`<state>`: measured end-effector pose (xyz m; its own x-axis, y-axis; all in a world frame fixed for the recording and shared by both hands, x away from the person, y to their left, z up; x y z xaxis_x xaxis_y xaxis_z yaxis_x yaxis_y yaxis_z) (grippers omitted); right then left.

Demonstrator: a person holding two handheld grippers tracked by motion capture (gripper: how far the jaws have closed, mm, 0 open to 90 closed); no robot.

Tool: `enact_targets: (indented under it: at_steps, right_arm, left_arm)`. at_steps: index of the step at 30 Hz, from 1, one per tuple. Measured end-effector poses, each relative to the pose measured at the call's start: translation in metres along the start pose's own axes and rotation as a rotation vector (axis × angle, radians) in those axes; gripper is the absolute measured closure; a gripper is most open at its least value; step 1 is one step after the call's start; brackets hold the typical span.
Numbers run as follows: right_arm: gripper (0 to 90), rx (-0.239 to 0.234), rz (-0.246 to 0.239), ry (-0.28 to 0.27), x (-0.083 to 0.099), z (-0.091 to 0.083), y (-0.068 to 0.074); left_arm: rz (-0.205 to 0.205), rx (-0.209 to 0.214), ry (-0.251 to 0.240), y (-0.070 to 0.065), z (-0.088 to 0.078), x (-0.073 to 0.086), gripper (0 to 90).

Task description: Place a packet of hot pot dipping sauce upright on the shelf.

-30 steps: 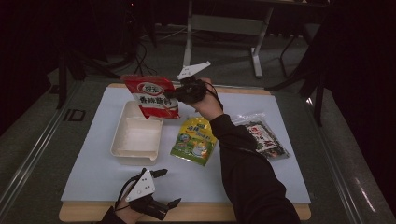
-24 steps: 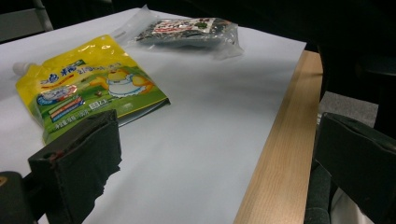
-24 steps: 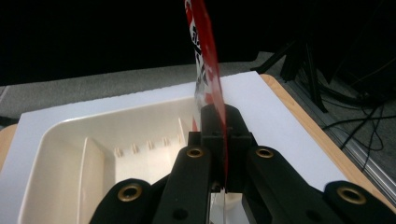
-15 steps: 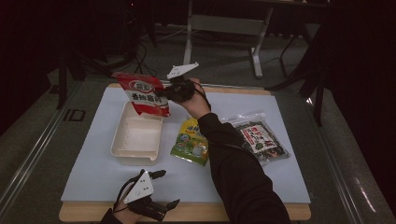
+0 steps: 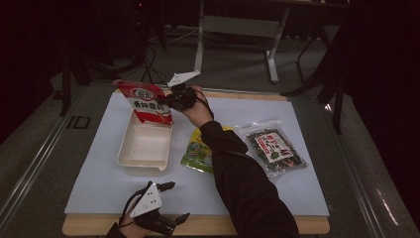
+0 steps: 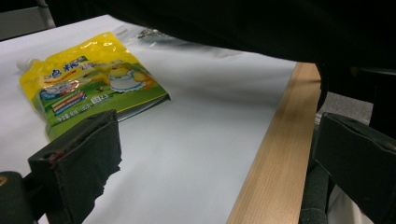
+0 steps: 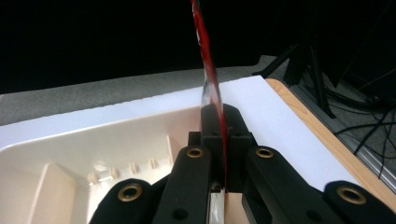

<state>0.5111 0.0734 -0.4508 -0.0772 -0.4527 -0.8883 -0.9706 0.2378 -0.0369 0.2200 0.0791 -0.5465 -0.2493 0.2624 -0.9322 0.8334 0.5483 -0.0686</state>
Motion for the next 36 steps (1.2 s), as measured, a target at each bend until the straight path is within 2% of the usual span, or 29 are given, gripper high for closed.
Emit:
enact_targets:
  at_steps: [5,10,13,16,18,19,21,27,28,30,36]
  right_arm:
    - [90.0,0.0,0.015,0.016,0.009,0.008,0.0]
    - [90.0,-0.007,0.055,0.005,0.013,0.01,0.0]
    - [90.0,0.008,0.047,0.046,0.02,0.015,0.002]
    - [89.3,0.027,0.056,0.05,0.025,0.016,0.001]
    - [83.9,0.04,0.064,0.063,0.026,0.014,0.001]
    - [79.6,0.042,0.067,0.062,0.026,0.013,0.001]
    - [80.6,0.044,0.074,0.075,0.027,0.008,0.0]
    - [67.6,0.049,0.088,0.085,0.029,-0.009,-0.001]
    - [67.6,0.049,0.088,0.085,0.029,-0.009,-0.001]
    - [61.8,0.058,0.1,0.102,0.037,-0.021,-0.002]
    - [58.1,0.074,0.1,0.124,0.048,-0.042,-0.004]
  left_arm:
    - [-0.003,0.002,0.001,0.0,0.001,0.001,2.1]
    - [0.001,0.002,0.008,-0.001,0.002,0.002,2.1]
    - [0.002,0.005,0.011,-0.001,0.003,0.002,2.1]
    - [0.001,0.004,0.012,-0.001,0.003,0.003,2.1]
    - [-0.002,0.004,0.012,0.0,0.003,0.003,2.1]
    - [-0.003,0.003,0.013,0.0,0.003,0.003,2.1]
    - [-0.003,0.003,0.013,0.0,0.004,0.003,2.1]
    - [0.001,0.008,0.022,-0.001,0.007,0.004,2.1]
    - [0.001,0.008,0.022,-0.001,0.007,0.004,2.1]
    - [0.003,0.008,0.024,-0.001,0.008,0.004,2.1]
    - [0.006,0.008,0.022,0.0,0.008,0.002,2.1]
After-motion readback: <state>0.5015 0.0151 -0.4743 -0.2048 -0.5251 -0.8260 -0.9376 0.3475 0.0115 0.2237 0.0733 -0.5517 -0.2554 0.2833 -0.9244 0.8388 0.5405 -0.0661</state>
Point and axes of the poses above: each handheld gripper's, and its own axes: z roughly forward along the jaws, x roughly out of its underside, y roughly to its left, the point moved 6 cm from there along z, roughly forward along the jaws, and after that the axes turned 3 degrees about -z, right-handed, at the moved point
